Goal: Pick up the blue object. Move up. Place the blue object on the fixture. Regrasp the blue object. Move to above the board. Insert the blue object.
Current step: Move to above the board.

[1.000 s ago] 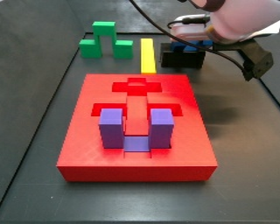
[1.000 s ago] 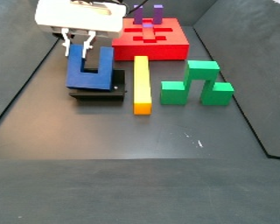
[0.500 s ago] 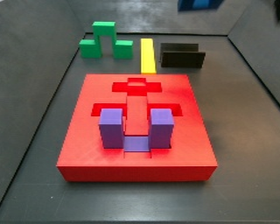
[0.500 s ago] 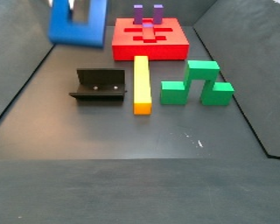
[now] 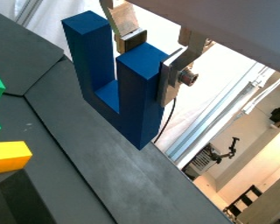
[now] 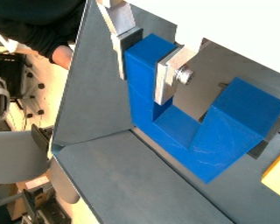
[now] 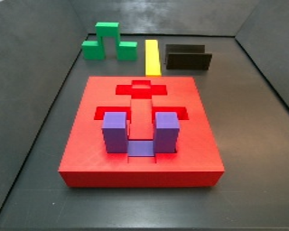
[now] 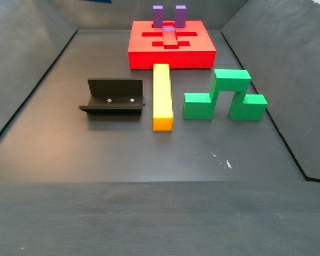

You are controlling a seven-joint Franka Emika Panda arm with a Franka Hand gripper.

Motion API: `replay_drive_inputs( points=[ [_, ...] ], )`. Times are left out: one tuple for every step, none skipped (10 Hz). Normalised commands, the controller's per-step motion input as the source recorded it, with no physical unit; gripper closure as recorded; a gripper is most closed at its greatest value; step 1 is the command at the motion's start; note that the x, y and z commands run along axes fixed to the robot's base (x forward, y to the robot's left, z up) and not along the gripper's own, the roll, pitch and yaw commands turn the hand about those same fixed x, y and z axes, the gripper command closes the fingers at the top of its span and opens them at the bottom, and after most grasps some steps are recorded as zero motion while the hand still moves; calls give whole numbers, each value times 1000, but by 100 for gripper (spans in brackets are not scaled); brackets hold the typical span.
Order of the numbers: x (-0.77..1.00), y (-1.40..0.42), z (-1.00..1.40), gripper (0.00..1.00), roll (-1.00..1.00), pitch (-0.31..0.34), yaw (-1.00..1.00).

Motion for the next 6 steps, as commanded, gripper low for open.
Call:
replay_drive_inputs(
  points=[
    [-1377,-1400,295,100,-1000,179,-81],
    [-1394,-1400,289,100,-1000,170,-76],
    [-1400,-1305,284,100,-1000,146,-61],
    [-1400,-1260,250,100,-1000,144,-52],
    [-1400,-1270,252,100,-1000,150,-44],
    [-1400,-1296,274,100,-1000,155,-24]
  ],
)
